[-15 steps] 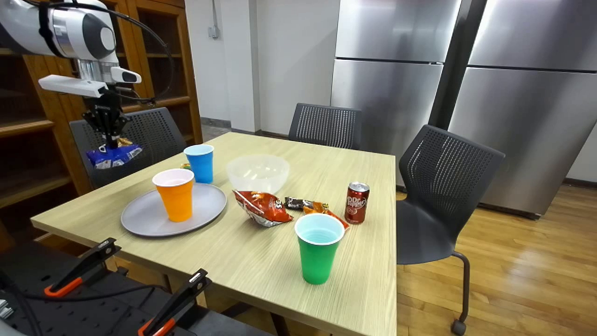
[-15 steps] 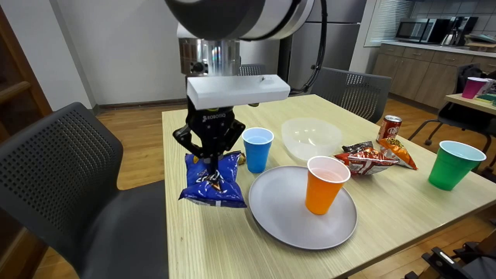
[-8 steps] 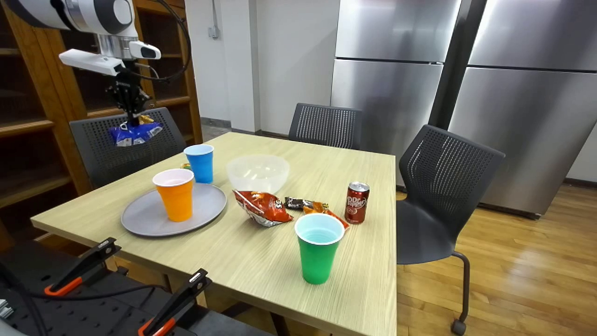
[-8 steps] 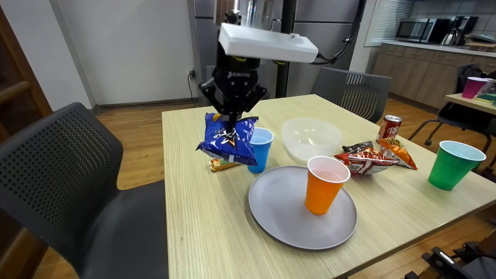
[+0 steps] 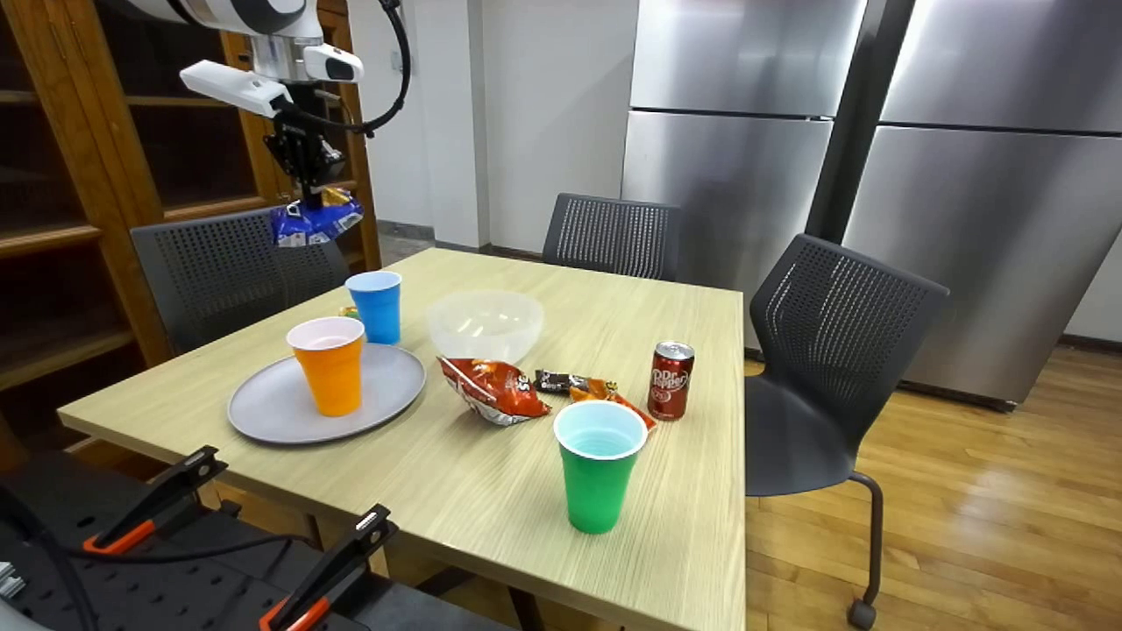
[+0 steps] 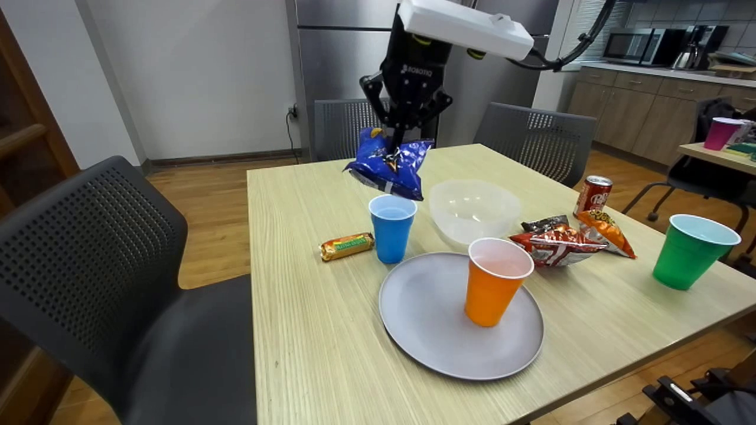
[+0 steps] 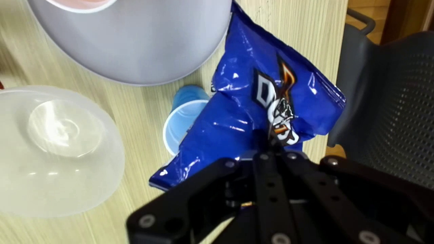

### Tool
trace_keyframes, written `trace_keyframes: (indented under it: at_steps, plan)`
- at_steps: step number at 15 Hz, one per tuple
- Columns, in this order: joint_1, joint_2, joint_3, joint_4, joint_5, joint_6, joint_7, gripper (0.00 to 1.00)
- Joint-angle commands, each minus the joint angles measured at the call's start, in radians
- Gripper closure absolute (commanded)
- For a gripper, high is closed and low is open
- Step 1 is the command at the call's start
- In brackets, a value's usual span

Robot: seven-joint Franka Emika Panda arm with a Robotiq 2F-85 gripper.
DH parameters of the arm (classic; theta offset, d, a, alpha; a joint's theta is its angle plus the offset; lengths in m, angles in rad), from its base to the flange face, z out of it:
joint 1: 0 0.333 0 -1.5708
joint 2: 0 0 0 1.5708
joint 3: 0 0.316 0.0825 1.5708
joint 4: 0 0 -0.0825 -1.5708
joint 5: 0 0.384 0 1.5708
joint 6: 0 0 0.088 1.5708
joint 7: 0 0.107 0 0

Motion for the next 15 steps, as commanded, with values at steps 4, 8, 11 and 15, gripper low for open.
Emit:
trace_keyframes:
  at_steps: [4,8,11,15]
  plan:
    - [-0.085,-0.049,-0.039,-0.040,0.087,0.024,-0.076,1.00]
    - [-0.135,-0.020,-0.071,-0.018,0.131,0.015,-0.114,1.00]
    - [-0.163,0.007,-0.097,-0.005,0.138,0.018,-0.124,1.00]
    - [-0.194,0.057,-0.123,0.021,0.138,0.004,-0.124,1.00]
